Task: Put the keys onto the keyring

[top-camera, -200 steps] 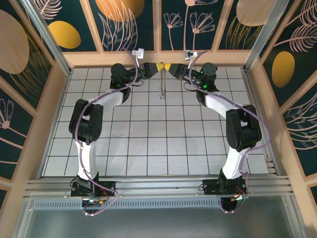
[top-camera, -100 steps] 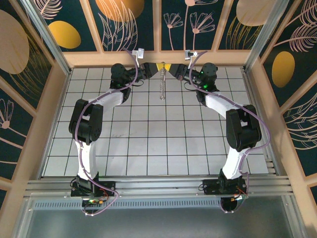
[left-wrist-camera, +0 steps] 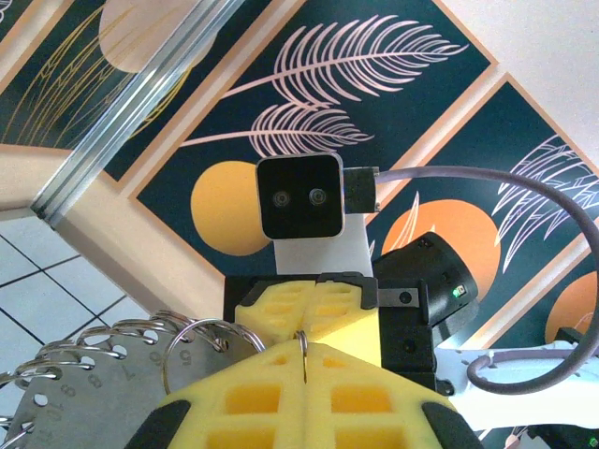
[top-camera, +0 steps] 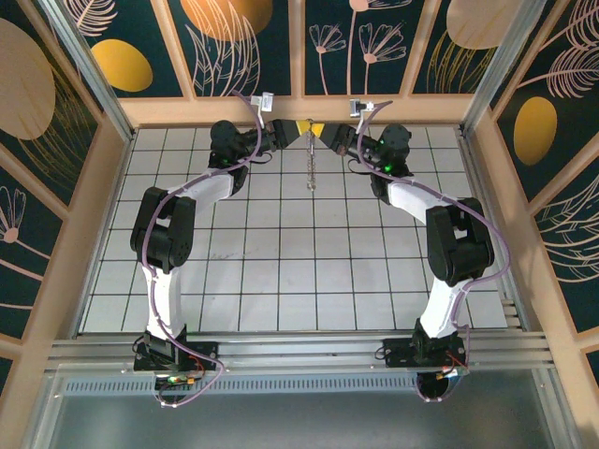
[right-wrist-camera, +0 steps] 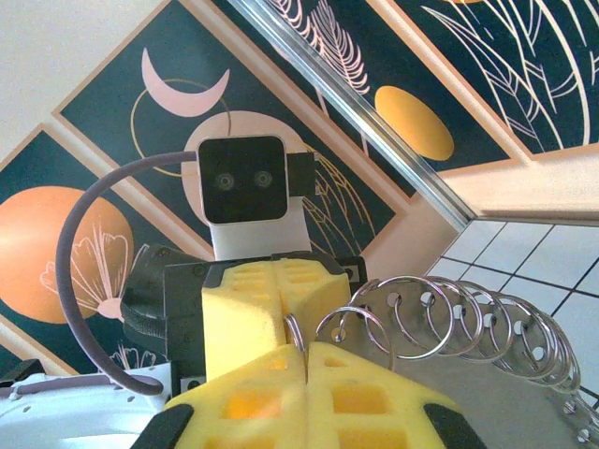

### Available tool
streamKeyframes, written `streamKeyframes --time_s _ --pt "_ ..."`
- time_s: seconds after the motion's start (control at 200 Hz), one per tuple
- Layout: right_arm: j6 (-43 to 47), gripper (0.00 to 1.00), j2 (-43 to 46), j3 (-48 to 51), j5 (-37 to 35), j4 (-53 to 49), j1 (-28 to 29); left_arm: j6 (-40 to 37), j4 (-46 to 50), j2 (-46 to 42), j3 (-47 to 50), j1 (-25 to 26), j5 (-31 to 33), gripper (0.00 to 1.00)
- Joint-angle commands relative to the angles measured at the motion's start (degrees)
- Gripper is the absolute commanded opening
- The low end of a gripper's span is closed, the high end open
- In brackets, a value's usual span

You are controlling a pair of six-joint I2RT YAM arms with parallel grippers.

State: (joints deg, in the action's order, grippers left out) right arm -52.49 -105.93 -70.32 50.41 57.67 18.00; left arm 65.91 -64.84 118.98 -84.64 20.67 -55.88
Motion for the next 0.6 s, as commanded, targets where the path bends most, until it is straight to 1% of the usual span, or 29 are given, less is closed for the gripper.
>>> streamKeyframes --time_s 0.0,0.045,0.115,0.18,0.265,0.4,0.505,0.596 --pt "-0.5 0.00 -0.2 0.4 1.5 1.6 -0.1 0.3 -4.3 -2.4 -0.9 0.2 1.0 0.00" --pt "-0.7 0.00 -0.5 0.0 2.0 1.9 -0.6 0.2 -4.1 -2.4 -1.0 0.2 1.0 0.01" --pt "-0.3 0.00 -0.9 -1.0 3.5 1.3 -1.7 -1.0 -2.2 -2.4 -1.6 0.1 0.9 0.17" --pt "1.1 0.00 -1.8 -2.9 6.1 -0.8 -3.0 -4.0 1.7 -2.7 -2.4 0.1 0.9 0.32" --pt "2.9 0.00 -2.9 -5.5 10.4 -3.8 -4.5 -9.0 8.4 -3.7 -3.5 0.0 1.0 0.42" --pt "6.9 0.00 -4.1 -9.4 16.3 -9.3 -6.5 -18.6 21.1 -4.8 -6.4 -0.4 1.2 0.51" --pt "14.4 0.00 -5.1 -14.0 20.6 -19.6 -7.1 -25.4 31.5 -3.9 -10.7 -0.5 -0.3 0.54" --pt "21.5 0.00 -6.1 -18.1 23.1 -29.2 -7.6 -30.4 39.9 -2.2 -15.5 -0.8 -2.1 0.54"
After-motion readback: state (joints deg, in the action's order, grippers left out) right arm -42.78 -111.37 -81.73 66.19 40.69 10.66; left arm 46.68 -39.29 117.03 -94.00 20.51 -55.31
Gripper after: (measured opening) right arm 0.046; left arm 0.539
